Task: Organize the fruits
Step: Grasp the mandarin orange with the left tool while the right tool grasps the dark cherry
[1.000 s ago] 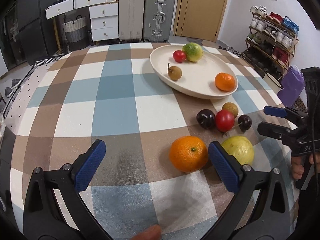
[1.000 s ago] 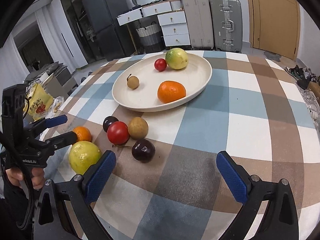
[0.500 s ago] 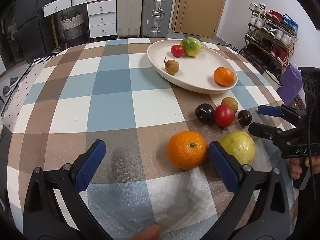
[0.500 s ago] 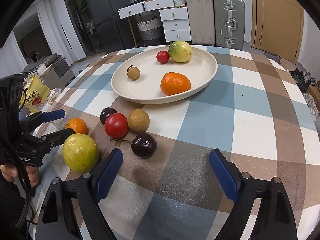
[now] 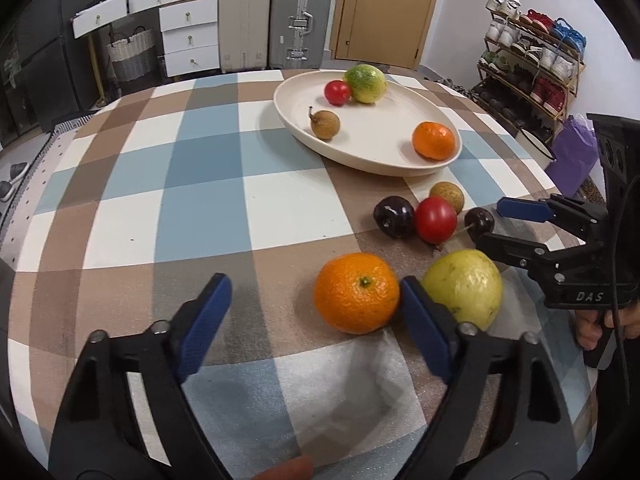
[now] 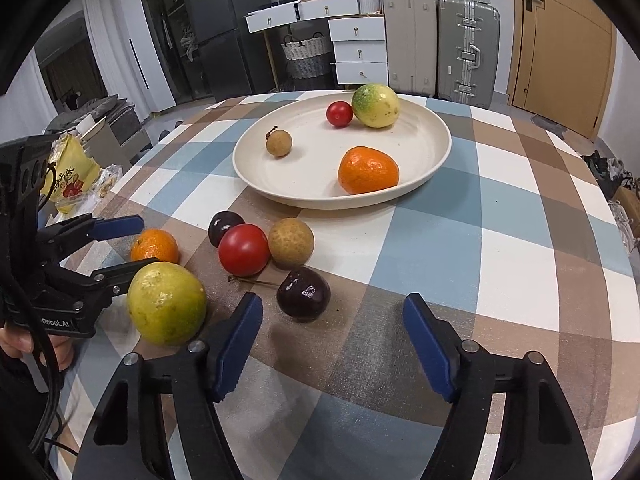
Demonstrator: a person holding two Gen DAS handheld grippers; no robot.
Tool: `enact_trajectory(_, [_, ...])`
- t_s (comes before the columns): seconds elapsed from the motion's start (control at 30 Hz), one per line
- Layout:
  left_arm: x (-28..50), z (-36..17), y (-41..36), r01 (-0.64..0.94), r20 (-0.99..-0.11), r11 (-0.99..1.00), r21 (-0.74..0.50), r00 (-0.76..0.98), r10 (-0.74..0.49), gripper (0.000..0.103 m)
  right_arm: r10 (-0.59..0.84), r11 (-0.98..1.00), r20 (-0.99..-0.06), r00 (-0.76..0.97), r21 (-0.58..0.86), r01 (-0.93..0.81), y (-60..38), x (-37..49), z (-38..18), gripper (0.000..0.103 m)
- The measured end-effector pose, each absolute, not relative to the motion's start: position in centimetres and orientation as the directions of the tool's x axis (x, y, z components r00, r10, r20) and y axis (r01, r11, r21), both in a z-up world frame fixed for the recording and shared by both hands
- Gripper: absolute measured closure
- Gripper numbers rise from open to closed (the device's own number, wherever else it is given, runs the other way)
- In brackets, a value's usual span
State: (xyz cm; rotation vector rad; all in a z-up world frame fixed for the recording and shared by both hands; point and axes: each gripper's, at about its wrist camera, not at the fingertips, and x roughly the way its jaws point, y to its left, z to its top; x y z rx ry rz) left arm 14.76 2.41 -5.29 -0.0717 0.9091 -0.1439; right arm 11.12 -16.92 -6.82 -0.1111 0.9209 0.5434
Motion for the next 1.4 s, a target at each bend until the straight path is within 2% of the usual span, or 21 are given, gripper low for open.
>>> enact_trajectory(0.13, [14.7,-5.4,1.9,0.131,-0.776,0.983,-0.128,0.603,-0.182,0.040,0.406,0.858,-0.778,0.479,0.145,-0.492,-16.8,11.1,-6.8,0.032])
enact_trajectory(0.2, [14.6,-5.4,1.6,0.163,-0.772,0.975,-0.149,0.597,-0.218,0.057,0.417,0.856,-0.774,0.476,0.159,-0.492,-16.7,11.2,-6.8,0.034])
enact_trajectory(0.27, [14.3,-5.3,1.3,0.185,-0.767,0.970,-0.160,0.595,-0.240,0.064,0.417,0.856,-0.774,0.476,0.160,-0.491,-16.6,11.1,-6.8,0.034])
enact_trajectory(0.5, [14.1,-5.2,1.0,0.182,-0.766,0.972,-0.146,0.601,-0.228,0.064,0.416,0.856,-0.774,0.477,0.157,-0.492,-16.4,11.0,-6.8,0.039])
enact_trajectory(0.6, [14.1,-5.2,1.3,0.172,-0.764,0.973,-0.153,0.604,-0.227,0.064,0.420,0.853,-0.773,0.475,0.157,-0.499,-16.2,11.0,-6.7,0.045])
enact_trajectory(0.73, [14.0,-5.0,1.7,0.166,-0.757,0.972,-0.164,0.610,-0.232,0.064,0.439,0.840,-0.770,0.463,0.169,-0.516,-15.9,10.9,-6.7,0.053])
enact_trajectory(0.97, [14.0,-4.9,1.9,0.165,-0.751,0.973,-0.164,0.618,-0.231,0.064,0.436,0.844,-0.770,0.466,0.170,-0.509,-16.1,11.0,-6.8,0.075])
enact_trajectory(1.4, [14.0,-4.8,2.5,0.139,-0.745,0.976,-0.168,0.630,-0.218,0.064,0.437,0.851,-0.754,0.491,0.169,-0.498,-16.7,10.8,-6.4,0.075])
